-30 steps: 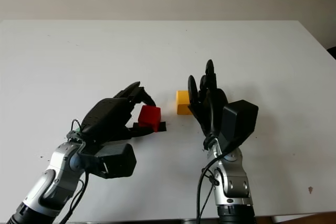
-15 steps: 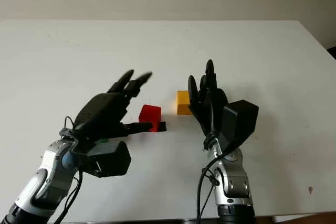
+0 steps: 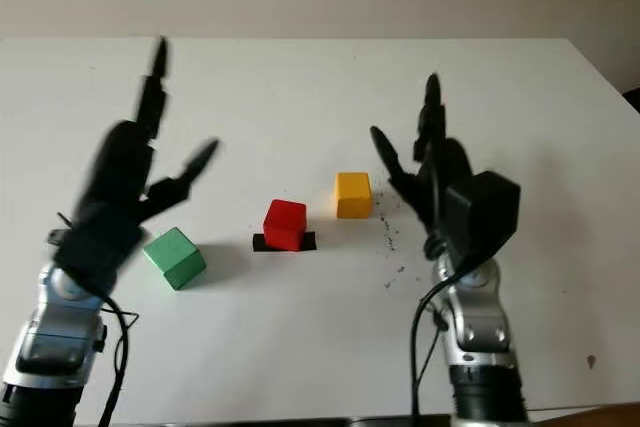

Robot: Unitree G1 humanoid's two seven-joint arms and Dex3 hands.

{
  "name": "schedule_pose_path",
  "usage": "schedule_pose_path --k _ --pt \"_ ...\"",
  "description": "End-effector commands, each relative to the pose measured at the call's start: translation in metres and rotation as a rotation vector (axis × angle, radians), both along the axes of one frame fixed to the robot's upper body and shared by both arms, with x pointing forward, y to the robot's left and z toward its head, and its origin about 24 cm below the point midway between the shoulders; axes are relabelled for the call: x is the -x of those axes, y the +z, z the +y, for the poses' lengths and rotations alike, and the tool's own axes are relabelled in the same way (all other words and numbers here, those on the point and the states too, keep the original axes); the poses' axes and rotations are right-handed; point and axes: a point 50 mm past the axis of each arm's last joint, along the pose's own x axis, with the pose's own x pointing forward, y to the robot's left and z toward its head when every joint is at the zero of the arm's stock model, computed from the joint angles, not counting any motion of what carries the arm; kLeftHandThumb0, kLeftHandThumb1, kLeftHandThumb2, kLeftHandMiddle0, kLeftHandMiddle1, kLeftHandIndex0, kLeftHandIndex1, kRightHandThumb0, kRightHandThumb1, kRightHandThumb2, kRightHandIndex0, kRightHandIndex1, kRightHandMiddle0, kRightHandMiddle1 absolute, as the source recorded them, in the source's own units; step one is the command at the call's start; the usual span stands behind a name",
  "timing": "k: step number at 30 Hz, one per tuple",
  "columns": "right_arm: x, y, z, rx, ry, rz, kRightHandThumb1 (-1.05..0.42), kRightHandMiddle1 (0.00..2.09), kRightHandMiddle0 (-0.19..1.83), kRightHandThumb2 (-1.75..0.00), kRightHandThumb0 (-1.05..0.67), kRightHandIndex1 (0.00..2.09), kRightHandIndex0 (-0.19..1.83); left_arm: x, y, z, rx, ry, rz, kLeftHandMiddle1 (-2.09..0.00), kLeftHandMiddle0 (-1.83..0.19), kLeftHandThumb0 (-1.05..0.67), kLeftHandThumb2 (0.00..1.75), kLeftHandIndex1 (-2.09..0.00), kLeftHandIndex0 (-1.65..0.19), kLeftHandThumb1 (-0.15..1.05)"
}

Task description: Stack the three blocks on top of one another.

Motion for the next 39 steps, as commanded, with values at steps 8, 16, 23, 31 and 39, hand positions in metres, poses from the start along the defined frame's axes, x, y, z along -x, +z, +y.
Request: schedule_pose_path --k 8,16,23,31,39 --pt "-0.008 0.047 -0.014 0.418 0.109 -0.006 -0.93 0.13 0.06 -0.04 -0.57 0.07 -0.08 -0.023 -0.003 0.030 0.134 -0.009 0.057 -0.05 0.18 -0.74 0.59 -0.03 0.17 1.05" --pt "-0.014 0.056 -0.006 0.801 0.138 0.026 -0.85 0.10 0.26 -0.04 -0.64 0.09 0.06 -0.034 -0.003 0.035 0.194 0.018 0.068 -0.06 0.14 -0.77 0.52 -0.06 0.13 1.05" --pt "-0.021 0.047 -0.002 0.969 0.220 0.043 -0.81 0.07 0.27 -0.04 -0.62 0.07 0.06 -0.038 0.003 0.035 0.165 0.018 0.061 -0.06 0.13 -0.74 0.55 -0.06 0.12 1.05" --pt "-0.026 0.035 0.000 1.068 0.270 0.062 -0.83 0.06 0.26 -0.06 -0.66 0.05 0.02 -0.039 0.006 0.036 0.145 0.038 0.052 -0.06 0.10 -0.75 0.55 -0.06 0.11 1.05" --pt "-0.026 0.024 0.001 1.131 0.272 0.042 -0.85 0.08 0.33 -0.06 -0.68 0.05 0.02 -0.037 0.006 0.035 0.132 0.032 0.047 -0.06 0.10 -0.74 0.54 -0.06 0.11 1.05"
